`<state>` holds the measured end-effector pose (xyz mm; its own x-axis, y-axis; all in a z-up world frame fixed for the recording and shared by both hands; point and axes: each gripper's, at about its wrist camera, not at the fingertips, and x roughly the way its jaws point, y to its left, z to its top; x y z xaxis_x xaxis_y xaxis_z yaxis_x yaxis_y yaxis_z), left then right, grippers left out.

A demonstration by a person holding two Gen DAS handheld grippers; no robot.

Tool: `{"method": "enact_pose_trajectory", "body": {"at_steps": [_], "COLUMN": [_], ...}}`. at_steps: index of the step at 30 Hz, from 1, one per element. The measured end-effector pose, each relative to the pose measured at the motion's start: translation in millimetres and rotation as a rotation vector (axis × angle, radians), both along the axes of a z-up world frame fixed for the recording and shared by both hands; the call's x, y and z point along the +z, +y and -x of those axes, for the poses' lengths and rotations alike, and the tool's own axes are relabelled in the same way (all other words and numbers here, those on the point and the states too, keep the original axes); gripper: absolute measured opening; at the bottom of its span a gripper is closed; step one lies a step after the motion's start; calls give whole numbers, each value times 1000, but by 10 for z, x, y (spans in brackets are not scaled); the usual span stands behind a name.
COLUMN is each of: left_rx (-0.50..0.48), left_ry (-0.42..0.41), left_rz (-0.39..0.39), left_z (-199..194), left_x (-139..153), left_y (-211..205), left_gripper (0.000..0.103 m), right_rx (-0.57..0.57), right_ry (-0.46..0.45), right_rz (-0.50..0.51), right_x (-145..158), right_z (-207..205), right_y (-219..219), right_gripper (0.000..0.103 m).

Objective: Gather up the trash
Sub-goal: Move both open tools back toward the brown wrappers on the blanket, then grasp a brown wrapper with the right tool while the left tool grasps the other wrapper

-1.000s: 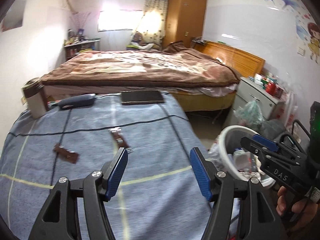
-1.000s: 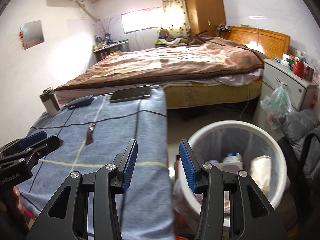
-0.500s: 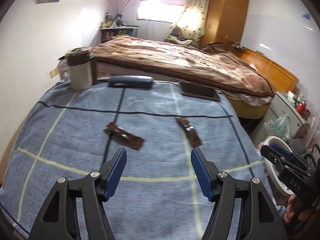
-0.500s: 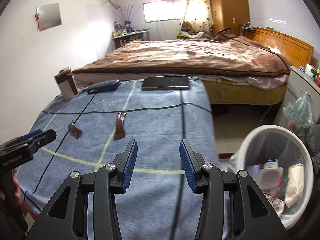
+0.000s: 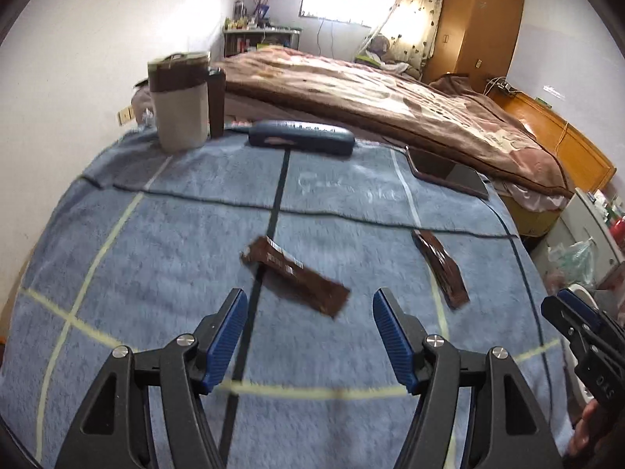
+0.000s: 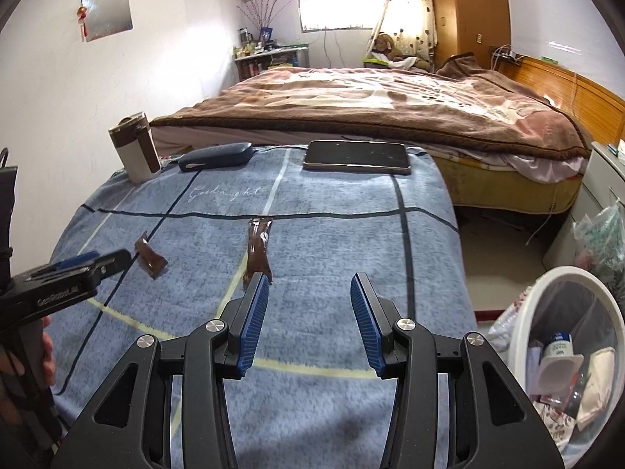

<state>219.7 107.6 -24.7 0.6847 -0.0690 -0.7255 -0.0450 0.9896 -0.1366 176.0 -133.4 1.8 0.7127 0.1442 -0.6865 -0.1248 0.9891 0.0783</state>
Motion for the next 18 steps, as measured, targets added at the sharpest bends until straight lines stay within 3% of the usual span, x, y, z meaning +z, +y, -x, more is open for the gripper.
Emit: {"method": "enact_pose_trajectory", "body": {"at_steps": [13,18], "left_rx": [30,38], "left_ry": [106,119], "left_rz": [43,-36], "left_z": [-512,-510], "left_x": [-336,-403], "left_y": [115,108], "left_gripper": [69,69], "right_rx": [35,41], "right_ry": [42,52], "right_rz": [25,33], "right_x": [-132,-160], "right_z": [-357,-428], "right_y": [236,290], "right_gripper": [46,46]}}
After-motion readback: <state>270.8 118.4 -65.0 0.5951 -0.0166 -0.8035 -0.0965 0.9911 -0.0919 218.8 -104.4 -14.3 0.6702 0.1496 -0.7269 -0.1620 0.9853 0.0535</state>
